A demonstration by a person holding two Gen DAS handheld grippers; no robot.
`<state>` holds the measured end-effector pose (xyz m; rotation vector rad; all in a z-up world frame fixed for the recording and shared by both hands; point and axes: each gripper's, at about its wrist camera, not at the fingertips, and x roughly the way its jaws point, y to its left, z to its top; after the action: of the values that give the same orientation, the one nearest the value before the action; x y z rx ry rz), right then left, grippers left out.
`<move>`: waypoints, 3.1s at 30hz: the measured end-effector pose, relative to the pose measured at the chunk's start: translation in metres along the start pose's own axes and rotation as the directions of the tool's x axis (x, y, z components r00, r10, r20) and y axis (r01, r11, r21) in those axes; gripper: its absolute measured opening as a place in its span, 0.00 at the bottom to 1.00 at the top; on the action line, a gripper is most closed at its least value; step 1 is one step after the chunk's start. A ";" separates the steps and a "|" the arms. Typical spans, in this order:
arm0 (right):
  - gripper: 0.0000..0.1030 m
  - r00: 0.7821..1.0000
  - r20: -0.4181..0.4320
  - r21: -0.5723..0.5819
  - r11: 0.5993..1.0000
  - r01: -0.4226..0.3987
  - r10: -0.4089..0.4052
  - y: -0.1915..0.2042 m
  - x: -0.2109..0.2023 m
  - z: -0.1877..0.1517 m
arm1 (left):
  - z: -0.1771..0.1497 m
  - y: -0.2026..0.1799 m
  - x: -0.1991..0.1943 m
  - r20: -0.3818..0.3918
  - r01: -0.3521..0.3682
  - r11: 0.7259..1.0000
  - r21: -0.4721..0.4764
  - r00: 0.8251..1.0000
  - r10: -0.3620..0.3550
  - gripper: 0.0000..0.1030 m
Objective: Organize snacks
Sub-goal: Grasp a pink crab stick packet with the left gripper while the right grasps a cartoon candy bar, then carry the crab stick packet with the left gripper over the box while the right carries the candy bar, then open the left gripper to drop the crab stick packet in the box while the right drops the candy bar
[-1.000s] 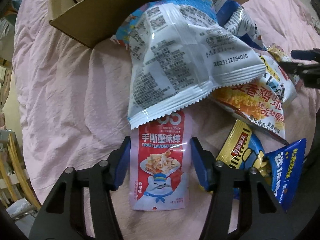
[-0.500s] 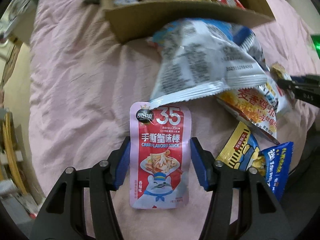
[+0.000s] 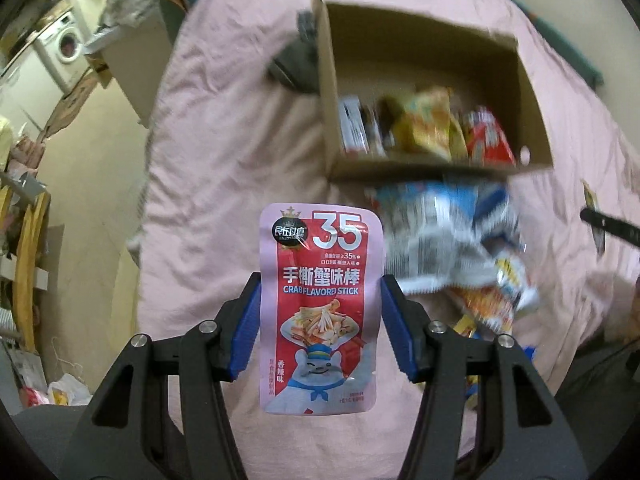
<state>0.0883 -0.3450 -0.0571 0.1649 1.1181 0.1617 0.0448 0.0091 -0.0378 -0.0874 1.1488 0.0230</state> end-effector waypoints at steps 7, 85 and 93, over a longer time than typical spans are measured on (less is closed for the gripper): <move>0.27 0.998 0.060 0.016 1.000 -0.017 0.016 0.002 -0.012 0.013 | 0.038 -0.008 -0.008 0.078 -0.016 1.000 -0.002 0.997 0.016 0.51; 0.30 0.961 0.121 -0.024 0.969 -0.247 0.248 0.083 0.056 0.094 | 0.142 -0.065 0.059 0.264 0.101 0.993 0.062 0.958 -0.114 0.52; 0.35 0.955 0.125 0.025 0.961 -0.275 0.270 0.074 0.052 0.097 | 0.142 -0.064 0.064 0.247 0.099 0.994 0.056 0.963 -0.110 0.81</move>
<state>0.1946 -0.2663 -0.0459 0.3628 0.9754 0.3702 0.2043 -0.0449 -0.0346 -0.1033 0.8903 -0.0825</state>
